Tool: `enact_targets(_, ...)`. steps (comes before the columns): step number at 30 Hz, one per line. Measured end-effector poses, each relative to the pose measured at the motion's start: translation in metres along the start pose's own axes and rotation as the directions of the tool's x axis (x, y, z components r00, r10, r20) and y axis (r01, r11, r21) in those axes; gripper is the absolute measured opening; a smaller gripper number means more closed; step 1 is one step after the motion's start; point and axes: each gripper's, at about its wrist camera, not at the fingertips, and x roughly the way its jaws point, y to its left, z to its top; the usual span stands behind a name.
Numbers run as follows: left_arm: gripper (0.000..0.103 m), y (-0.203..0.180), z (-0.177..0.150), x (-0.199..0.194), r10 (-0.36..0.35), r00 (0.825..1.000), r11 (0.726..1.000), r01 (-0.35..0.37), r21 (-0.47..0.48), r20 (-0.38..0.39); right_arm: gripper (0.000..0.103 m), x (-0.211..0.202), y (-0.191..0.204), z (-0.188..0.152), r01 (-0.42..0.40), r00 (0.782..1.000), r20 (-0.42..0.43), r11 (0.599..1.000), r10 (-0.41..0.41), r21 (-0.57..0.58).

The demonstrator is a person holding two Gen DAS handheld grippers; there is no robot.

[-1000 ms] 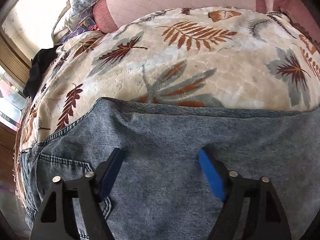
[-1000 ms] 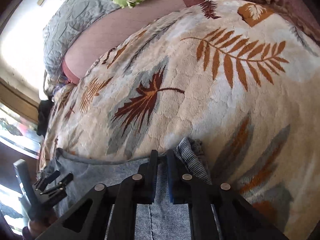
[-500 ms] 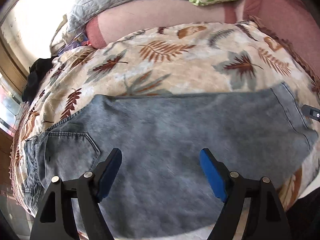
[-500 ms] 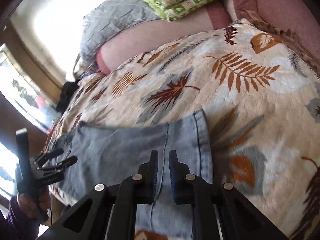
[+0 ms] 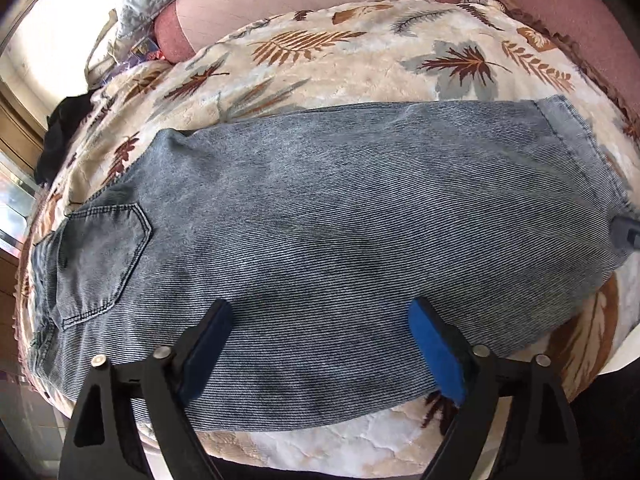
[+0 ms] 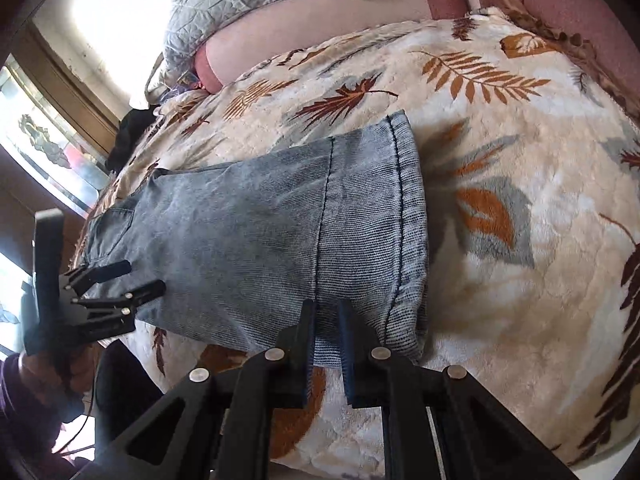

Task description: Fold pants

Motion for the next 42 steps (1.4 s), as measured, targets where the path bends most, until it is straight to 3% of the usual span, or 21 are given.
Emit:
enact_targets(2,0.103,0.003,-0.003,0.004,0.021,1.0,0.999,-0.02,-0.026,0.005,0.013,-0.004,0.002,0.005,0.0,1.0,0.028,1.0,0.0,0.006)
enact_targets(4,0.103,0.013,-0.004,0.01,-0.037,0.999,0.996,0.035,-0.086,-0.017,0.013,-0.009,0.007,0.012,-0.023,0.997,0.069,1.0,0.022,0.005)
enact_targets(6,0.103,0.015,-0.003,0.009,-0.04,0.999,0.996,0.039,-0.075,-0.017,0.013,-0.007,0.014,0.019,-0.059,0.995,0.08,0.998,0.058,0.012)
enact_targets(11,0.103,0.016,-0.01,0.006,-0.041,0.999,0.996,0.042,-0.079,0.016,0.014,0.028,0.055,0.03,-0.06,0.998,0.008,0.996,0.061,-0.069)
enact_targets(14,0.103,0.026,-0.004,0.004,-0.095,0.994,0.995,0.093,-0.042,-0.052,0.014,0.05,0.077,0.027,-0.08,0.996,-0.06,0.988,0.072,-0.129)
enact_targets(17,0.103,0.052,-0.006,-0.013,0.01,1.0,0.997,-0.011,-0.083,-0.005,0.016,0.064,0.094,0.022,-0.039,0.997,-0.072,0.982,0.026,-0.187)
enact_targets(20,0.103,0.098,-0.019,-0.031,0.044,0.999,0.987,-0.039,-0.154,0.032,0.019,0.063,0.102,0.021,-0.09,0.994,-0.077,0.978,0.077,-0.188)
enact_targets(23,0.103,0.151,-0.038,-0.037,0.129,0.991,0.965,-0.12,-0.234,0.021,0.018,0.058,0.123,0.016,-0.199,0.979,-0.08,0.951,0.185,-0.236)
enact_targets(26,0.103,0.203,-0.058,-0.031,0.25,0.968,0.919,-0.245,-0.309,-0.025,0.018,0.057,0.146,0.011,-0.233,0.972,-0.056,0.924,0.226,-0.303)
enact_targets(29,0.103,0.245,-0.076,-0.022,0.28,0.957,0.869,-0.287,-0.402,-0.078,0.018,0.072,0.167,0.008,-0.257,0.966,-0.086,0.907,0.242,-0.333)
enact_targets(32,0.103,0.269,-0.089,-0.01,0.331,0.935,0.819,-0.352,-0.453,-0.127,0.018,0.086,0.185,0.004,-0.281,0.96,-0.114,0.891,0.257,-0.357)
enact_targets(35,0.103,0.275,-0.094,0.005,0.313,0.937,0.815,-0.348,-0.464,-0.152,0.019,0.1,0.194,0.001,-0.264,0.964,-0.128,0.892,0.233,-0.367)
enact_targets(39,0.103,0.27,-0.092,0.018,0.366,0.92,0.827,-0.39,-0.406,-0.14,0.022,0.1,0.195,-0.002,-0.273,0.962,-0.135,0.883,0.239,-0.381)
enact_targets(42,0.103,0.279,-0.092,0.024,0.332,0.933,0.84,-0.36,-0.405,-0.14,0.023,0.098,0.191,-0.005,-0.287,0.957,-0.161,0.87,0.241,-0.401)
